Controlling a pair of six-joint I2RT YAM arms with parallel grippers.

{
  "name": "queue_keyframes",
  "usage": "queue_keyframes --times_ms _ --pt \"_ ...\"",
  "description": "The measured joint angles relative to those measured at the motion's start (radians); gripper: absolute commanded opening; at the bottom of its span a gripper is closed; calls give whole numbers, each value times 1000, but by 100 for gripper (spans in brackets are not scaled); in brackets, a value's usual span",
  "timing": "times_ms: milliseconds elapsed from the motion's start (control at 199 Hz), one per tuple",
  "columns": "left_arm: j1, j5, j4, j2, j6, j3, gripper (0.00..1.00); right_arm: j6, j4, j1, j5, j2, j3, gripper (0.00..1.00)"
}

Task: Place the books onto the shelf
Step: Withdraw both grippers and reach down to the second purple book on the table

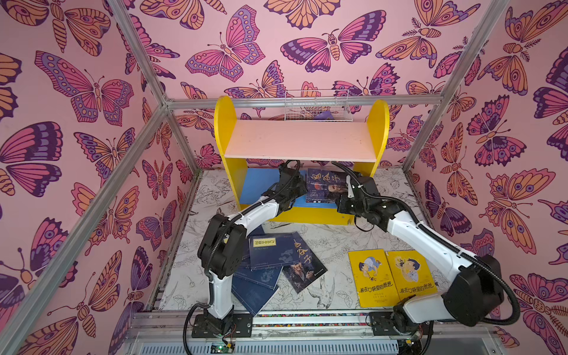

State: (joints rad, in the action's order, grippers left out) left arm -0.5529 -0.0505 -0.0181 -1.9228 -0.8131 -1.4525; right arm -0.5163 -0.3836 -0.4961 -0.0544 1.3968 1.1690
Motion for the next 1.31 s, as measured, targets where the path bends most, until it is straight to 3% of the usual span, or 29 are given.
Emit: queue_keyframes --times_ms 217,408,448,479,635,806,1058,1310 --pt "-8 -90 54 201 3 209 48 60 27 -142 29 -141 -183 52" --pt "-26 -129 113 414 41 431 46 124 41 -304 129 -122 -367 72" --pt "-39 -124 124 434 59 461 46 127 43 -325 153 -102 -387 82" --pt "-51 -117 130 443 77 482 46 129 44 -336 161 -89 -394 100" --pt "-99 -79 175 452 150 580 45 180 32 -427 132 4 -391 99" --pt "-93 -108 222 484 150 684 45 238 -22 -535 45 100 -326 99" --pt "51 -100 192 560 -7 798 46 379 -63 -721 -94 234 -135 99" --pt "128 -101 244 721 -98 848 49 475 -147 -806 -206 491 43 99"
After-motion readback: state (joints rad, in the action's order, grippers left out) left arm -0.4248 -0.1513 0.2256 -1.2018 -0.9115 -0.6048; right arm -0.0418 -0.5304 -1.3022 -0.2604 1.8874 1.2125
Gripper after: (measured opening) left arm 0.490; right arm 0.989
